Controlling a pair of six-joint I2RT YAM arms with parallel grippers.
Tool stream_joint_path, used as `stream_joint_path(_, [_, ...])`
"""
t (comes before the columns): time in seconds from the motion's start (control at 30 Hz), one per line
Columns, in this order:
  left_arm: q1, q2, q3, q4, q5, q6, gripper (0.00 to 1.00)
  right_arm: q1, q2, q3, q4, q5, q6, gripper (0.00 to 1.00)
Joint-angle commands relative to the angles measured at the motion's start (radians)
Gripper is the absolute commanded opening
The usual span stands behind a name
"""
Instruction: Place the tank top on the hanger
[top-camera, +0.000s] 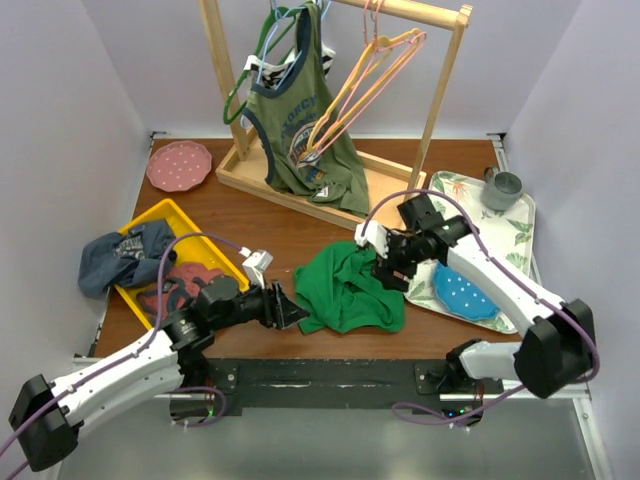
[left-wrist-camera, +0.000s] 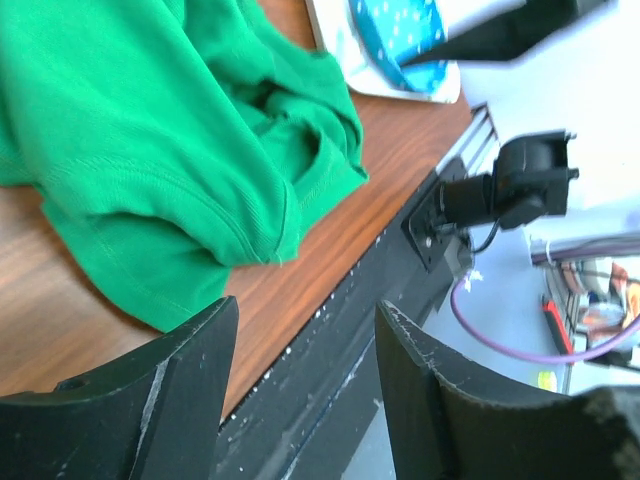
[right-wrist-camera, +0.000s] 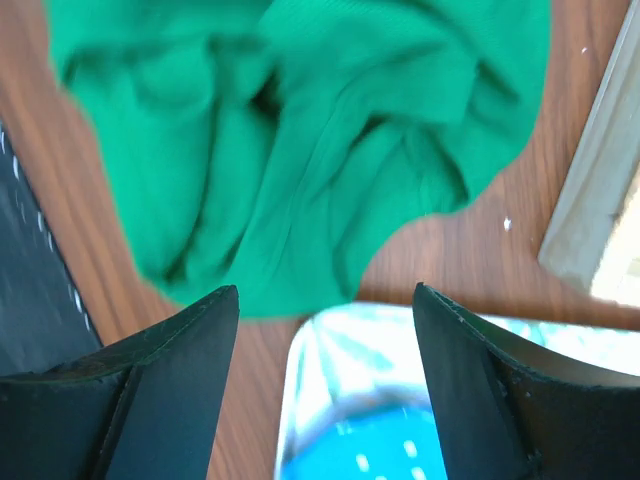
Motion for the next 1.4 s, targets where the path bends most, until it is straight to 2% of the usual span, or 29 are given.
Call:
stream_joint_path(0.0, [-0.097,0.096,0.072,0.006,-0.081,0.007,0.62,0.012,0.077,-0.005,0.213,-0.095,0.219,0.72])
stream_joint_path(0.17, [-0.288,0.295,0.187,-0.042,-0.33,-0.01,0.6,0.061,0.175,-0.019,0.259,-0.054,0.252,0.66])
stream_joint_path(0.27, [-0.343,0.415,0.246,-0.048,-0.403,-0.015,0.59,0.087,0.183,-0.06,0.294,0.0,0.253,0.64])
stream_joint_path(0.43, [-0.392,0.596,0.361,-0.074,-0.475,-0.008,0.58,0.096,0.175,-0.105,0.314,0.054,0.249,0.64])
stream_joint_path(0.57, [-0.406,0.723,0.457,-0.186,-0.565,-0.034,0.58,0.098,0.169,-0.122,0.327,0.092,0.246,0.63])
stream_joint_path(0.63, [-0.414,0.799,0.508,-0.22,-0.59,-0.044,0.57,0.101,0.176,-0.122,0.333,0.109,0.249,0.6])
stream_joint_path(0.7, [-0.415,0.86,0.545,-0.255,-0.618,-0.048,0.55,0.101,0.184,-0.114,0.325,0.13,0.246,0.51])
stream_joint_path(0.73, [-0.42,0.874,0.553,-0.264,-0.63,-0.048,0.53,0.101,0.184,-0.108,0.323,0.14,0.246,0.48])
stream_joint_path(0.77, [-0.421,0.885,0.559,-0.283,-0.638,-0.05,0.46,0.101,0.181,-0.106,0.314,0.147,0.243,0.42])
stream_joint_path(0.8, [-0.423,0.895,0.569,-0.295,-0.644,-0.05,0.41,0.101,0.178,-0.103,0.308,0.169,0.24,0.4])
stream_joint_path(0.83, [-0.428,0.897,0.576,-0.312,-0.662,-0.056,0.4,0.101,0.164,-0.1,0.301,0.182,0.229,0.4])
stream_joint_path(0.97, [-0.44,0.865,0.582,-0.376,-0.701,-0.062,0.24,0.101,0.101,-0.102,0.251,0.253,0.194,0.4])
stream_joint_path(1.07, [-0.44,0.82,0.557,-0.366,-0.698,-0.059,0.16,0.101,0.068,-0.108,0.245,0.288,0.184,0.4])
stream_joint_path(1.13, [-0.44,0.793,0.54,-0.36,-0.698,-0.059,0.08,0.101,0.066,-0.113,0.241,0.29,0.186,0.4])
stream_joint_path(1.17, [-0.44,0.785,0.534,-0.355,-0.695,-0.059,0.0,0.101,0.074,-0.114,0.244,0.29,0.187,0.4])
stream_joint_path(1.33, [-0.44,0.713,0.505,-0.361,-0.701,-0.064,0.0,0.101,0.103,-0.12,0.259,0.296,0.218,0.41])
stream_joint_path(1.37, [-0.44,0.699,0.501,-0.364,-0.705,-0.064,0.0,0.101,0.106,-0.12,0.271,0.301,0.221,0.34])
